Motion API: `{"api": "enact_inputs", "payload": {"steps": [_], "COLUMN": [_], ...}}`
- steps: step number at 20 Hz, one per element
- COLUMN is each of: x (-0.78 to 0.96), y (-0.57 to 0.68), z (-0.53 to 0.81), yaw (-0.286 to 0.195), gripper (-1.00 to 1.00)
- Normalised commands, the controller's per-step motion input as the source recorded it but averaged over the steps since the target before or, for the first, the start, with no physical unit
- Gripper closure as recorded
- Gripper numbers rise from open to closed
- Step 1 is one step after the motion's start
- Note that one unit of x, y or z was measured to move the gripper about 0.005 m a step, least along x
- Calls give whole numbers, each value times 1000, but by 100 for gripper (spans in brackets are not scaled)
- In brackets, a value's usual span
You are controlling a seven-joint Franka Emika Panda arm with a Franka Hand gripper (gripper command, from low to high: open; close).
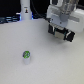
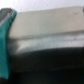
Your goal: Open the kcup holder, insert the kcup into the holder, and close the kcup holder
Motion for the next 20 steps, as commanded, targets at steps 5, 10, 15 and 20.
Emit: {"api": "enact_inputs", "payload": {"steps": [5, 10, 15, 20], "x": [839, 795, 562, 296], "y": [-359, -430, -226, -218], "z": [188, 135, 144, 276], "yaw": [-57, -65, -66, -110], "gripper": [100, 100, -100, -100]}}
